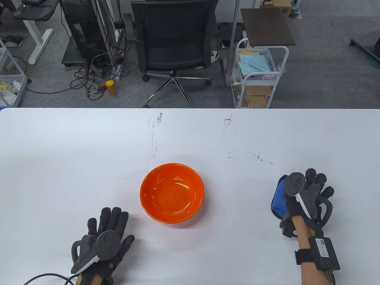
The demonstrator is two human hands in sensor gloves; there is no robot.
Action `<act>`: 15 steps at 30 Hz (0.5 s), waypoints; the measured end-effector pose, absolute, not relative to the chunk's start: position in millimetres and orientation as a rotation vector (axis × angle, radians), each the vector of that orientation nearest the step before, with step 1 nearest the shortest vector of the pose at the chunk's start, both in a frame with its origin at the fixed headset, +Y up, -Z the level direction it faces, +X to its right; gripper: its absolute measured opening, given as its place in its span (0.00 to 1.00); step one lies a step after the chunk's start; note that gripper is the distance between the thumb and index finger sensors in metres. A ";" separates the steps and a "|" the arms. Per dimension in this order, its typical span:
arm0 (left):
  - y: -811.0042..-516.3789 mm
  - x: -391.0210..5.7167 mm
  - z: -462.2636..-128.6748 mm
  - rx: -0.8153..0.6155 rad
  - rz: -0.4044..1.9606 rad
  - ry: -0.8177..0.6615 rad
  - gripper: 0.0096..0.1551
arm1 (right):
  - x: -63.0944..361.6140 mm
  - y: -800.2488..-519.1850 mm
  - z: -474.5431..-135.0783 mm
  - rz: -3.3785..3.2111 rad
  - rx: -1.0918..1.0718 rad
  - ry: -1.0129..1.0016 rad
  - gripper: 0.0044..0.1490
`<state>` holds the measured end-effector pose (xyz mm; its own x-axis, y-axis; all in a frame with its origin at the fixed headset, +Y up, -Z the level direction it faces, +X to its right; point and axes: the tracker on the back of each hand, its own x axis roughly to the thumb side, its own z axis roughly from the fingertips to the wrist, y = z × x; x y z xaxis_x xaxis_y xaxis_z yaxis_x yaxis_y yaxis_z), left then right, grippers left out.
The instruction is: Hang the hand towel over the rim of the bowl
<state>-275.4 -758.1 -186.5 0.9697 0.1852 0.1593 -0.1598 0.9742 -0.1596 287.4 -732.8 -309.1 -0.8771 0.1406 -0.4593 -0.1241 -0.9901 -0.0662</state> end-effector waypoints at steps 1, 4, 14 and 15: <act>-758.1 -275.3 -186.6 -0.147 0.175 -0.174 0.45 | 287.8 -733.1 -308.3 2.918 -0.710 -0.059 0.24; -758.3 -275.1 -186.8 -0.153 0.174 -0.173 0.45 | 288.3 -732.5 -303.3 2.932 -0.678 -0.082 0.23; -757.0 -273.3 -186.2 -0.133 0.168 -0.180 0.45 | 285.7 -700.3 -274.9 2.902 -0.512 -0.245 0.22; -755.5 -272.6 -185.3 -0.127 0.169 -0.186 0.45 | 284.8 -694.1 -270.3 2.885 -0.480 -0.261 0.22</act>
<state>-272.6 -755.5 -185.3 0.9686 0.1789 0.1725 -0.1554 0.9777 -0.1414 284.8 -694.1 -270.3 -0.9261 0.2289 -0.2998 -0.1714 -0.9634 -0.2061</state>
